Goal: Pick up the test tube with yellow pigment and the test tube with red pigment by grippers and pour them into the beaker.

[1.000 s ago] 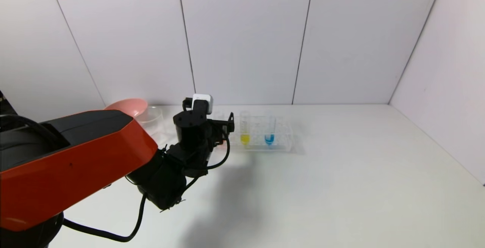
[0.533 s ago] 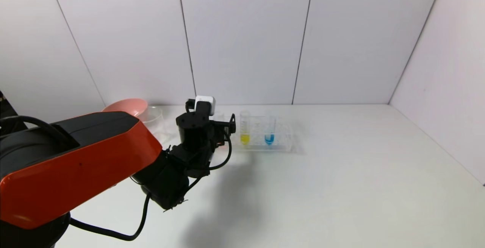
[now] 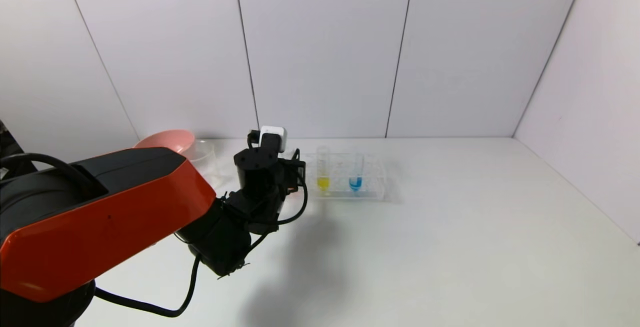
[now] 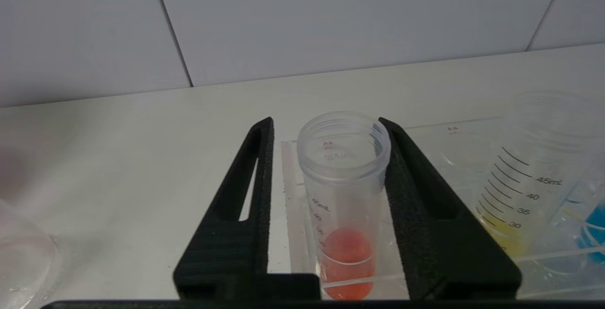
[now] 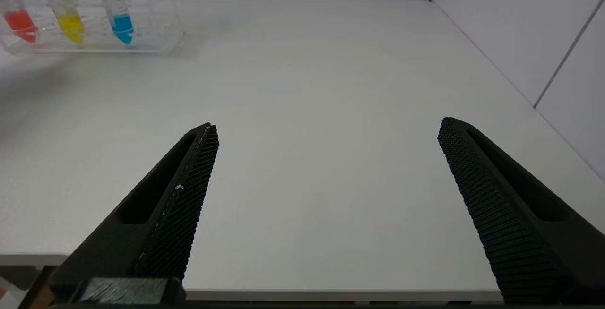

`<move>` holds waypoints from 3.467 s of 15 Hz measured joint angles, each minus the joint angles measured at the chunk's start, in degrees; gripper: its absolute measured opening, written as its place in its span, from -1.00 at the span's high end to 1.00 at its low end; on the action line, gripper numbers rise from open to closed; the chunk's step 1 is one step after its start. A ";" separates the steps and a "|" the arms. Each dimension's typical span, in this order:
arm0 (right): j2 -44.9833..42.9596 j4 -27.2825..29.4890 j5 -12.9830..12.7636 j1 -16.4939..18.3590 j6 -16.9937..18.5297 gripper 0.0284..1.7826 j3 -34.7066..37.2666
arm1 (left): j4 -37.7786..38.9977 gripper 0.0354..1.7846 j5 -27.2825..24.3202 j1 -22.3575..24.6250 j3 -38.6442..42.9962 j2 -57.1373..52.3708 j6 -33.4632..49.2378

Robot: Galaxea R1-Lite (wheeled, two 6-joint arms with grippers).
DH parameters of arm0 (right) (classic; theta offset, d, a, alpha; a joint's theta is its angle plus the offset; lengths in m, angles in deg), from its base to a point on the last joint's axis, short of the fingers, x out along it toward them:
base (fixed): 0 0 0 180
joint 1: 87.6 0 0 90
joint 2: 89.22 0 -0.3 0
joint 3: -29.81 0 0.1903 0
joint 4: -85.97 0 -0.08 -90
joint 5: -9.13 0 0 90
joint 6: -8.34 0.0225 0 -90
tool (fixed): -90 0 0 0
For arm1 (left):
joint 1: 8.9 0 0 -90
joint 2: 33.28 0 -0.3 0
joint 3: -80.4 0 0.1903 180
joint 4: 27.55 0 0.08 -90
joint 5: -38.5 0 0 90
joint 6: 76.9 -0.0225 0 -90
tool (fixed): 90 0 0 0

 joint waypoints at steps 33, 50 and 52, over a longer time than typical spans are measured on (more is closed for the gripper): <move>0.00 0.01 0.00 0.00 0.04 -0.91 0.00 | -12.62 0.53 0.13 -3.11 -0.57 -19.85 -6.64; 0.00 0.00 0.00 0.00 0.04 -0.91 0.00 | -23.39 0.53 -15.86 27.84 0.46 -31.87 -4.99; 0.00 0.00 -0.02 0.00 0.04 -0.91 0.00 | -23.45 0.53 -19.66 31.78 0.89 -31.61 -3.44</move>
